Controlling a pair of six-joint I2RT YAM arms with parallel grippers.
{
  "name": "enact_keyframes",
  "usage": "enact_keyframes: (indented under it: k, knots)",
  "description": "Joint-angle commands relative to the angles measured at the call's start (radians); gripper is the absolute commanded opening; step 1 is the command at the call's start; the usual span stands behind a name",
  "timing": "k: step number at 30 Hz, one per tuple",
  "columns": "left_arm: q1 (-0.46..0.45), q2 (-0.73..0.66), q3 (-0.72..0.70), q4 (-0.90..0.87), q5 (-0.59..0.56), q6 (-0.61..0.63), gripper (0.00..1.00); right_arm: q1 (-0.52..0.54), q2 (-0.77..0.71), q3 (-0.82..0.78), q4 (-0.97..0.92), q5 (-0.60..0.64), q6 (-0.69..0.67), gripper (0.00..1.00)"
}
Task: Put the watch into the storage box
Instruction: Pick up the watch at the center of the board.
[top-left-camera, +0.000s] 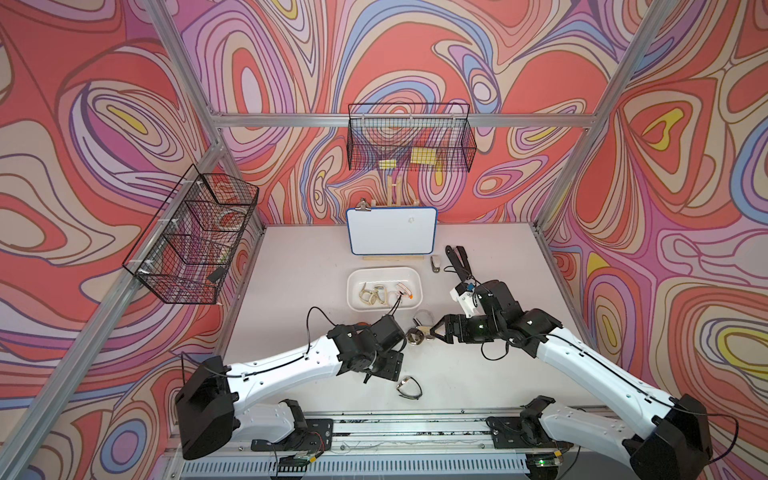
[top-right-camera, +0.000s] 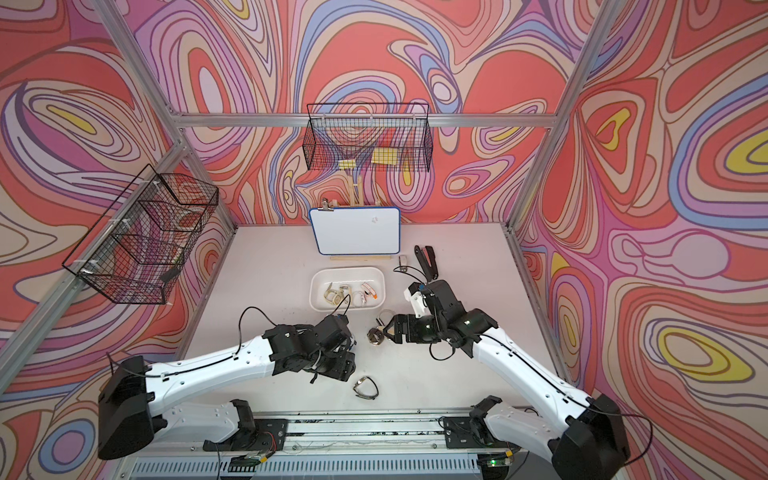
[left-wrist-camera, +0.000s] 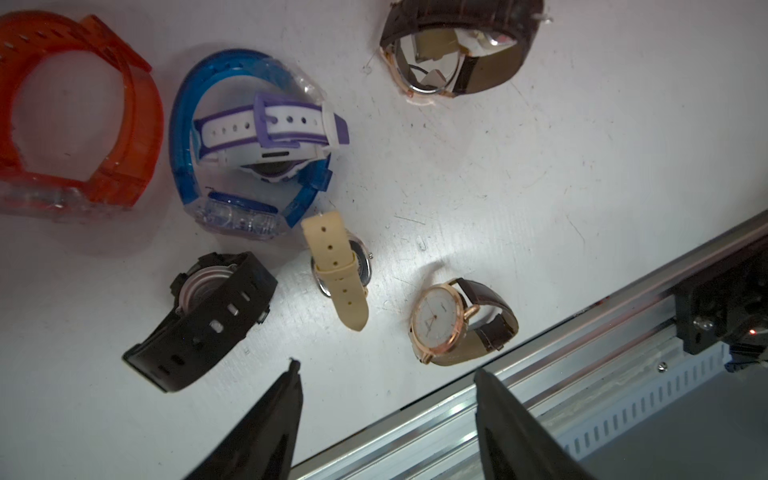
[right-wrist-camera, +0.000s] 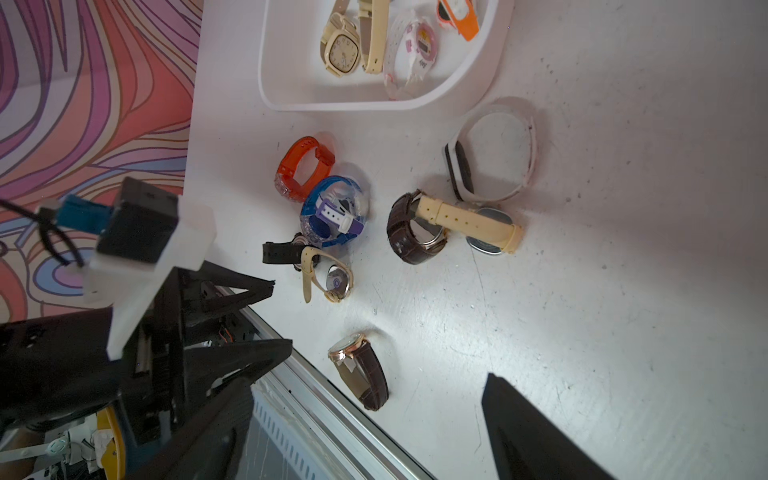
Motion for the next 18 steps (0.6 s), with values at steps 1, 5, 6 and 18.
enact_keyframes:
  k: [1, 5, 6, 18]
  knots:
    - [0.011, 0.07, 0.064, -0.025, -0.038, -0.017, 0.67, 0.0, -0.044, -0.006, -0.014, -0.002, 0.001, 0.93]
    - [0.02, 0.156, 0.11, -0.061, -0.067, -0.024, 0.63, 0.0, -0.05, 0.0, -0.03, -0.001, -0.005, 0.93]
    - [0.021, 0.174, 0.122, -0.074, -0.072, -0.024, 0.62, 0.0, -0.049, 0.002, -0.032, -0.002, -0.008, 0.93]
    - [0.027, 0.271, 0.16, -0.104, -0.103, -0.004, 0.52, 0.001, -0.028, 0.002, -0.02, 0.005, -0.019, 0.93]
